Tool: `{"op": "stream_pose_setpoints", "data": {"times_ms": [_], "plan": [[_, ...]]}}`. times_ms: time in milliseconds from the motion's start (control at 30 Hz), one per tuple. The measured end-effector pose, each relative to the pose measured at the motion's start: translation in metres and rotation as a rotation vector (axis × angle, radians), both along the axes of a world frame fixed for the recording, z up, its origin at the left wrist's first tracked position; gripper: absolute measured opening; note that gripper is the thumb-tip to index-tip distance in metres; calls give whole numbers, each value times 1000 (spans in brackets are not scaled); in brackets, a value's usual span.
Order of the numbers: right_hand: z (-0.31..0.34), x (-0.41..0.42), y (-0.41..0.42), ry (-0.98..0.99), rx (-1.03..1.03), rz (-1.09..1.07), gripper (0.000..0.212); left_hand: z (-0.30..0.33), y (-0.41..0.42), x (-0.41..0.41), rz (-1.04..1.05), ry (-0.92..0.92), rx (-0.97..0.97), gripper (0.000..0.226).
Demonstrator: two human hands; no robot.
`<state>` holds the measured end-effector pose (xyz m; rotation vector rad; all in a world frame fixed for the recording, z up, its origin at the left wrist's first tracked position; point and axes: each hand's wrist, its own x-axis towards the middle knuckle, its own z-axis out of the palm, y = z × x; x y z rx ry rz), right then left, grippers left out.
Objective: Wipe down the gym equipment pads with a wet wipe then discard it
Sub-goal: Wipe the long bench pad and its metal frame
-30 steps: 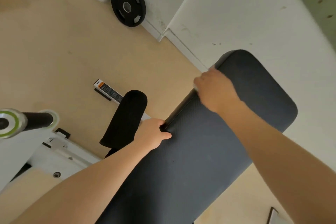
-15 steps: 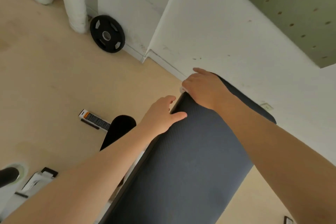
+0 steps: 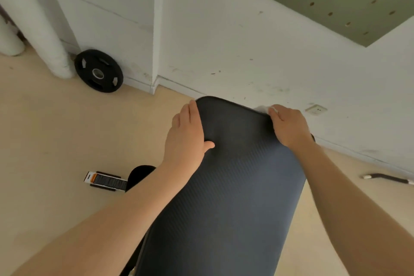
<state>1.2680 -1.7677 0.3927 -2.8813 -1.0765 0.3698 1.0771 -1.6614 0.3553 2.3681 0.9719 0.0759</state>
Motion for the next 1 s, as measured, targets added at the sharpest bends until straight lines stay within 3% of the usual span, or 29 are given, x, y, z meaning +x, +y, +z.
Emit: {"op": "stream_pose_setpoints", "data": {"times_ms": [200,300,467,600,667,733,833,933,1000], "plan": [[-12,-46,69,51,133,307,41,2,-3,4,35,31,-40,99],[-13,-35,63,124,156,361,39,5,-6,2,43,47,-60,97],[-14,-7,3,12,134,219,37,19,-7,7,-93,124,242,96],[-25,-3,-39,-277,225,6,45,23,-12,20,-203,143,281,95],[-24,-9,-36,-332,214,-58,41,19,-19,26,-280,135,326,100],[-23,-18,-17,-349,126,25,26,14,-26,31,-349,141,327,102],[-28,-36,17,-207,309,260,26,12,-28,36,-345,155,273,103],[-22,-34,23,-87,354,280,31,15,-33,38,-317,192,278,103],[-19,-19,8,-135,227,253,24,17,-39,41,-293,230,300,102]]}}
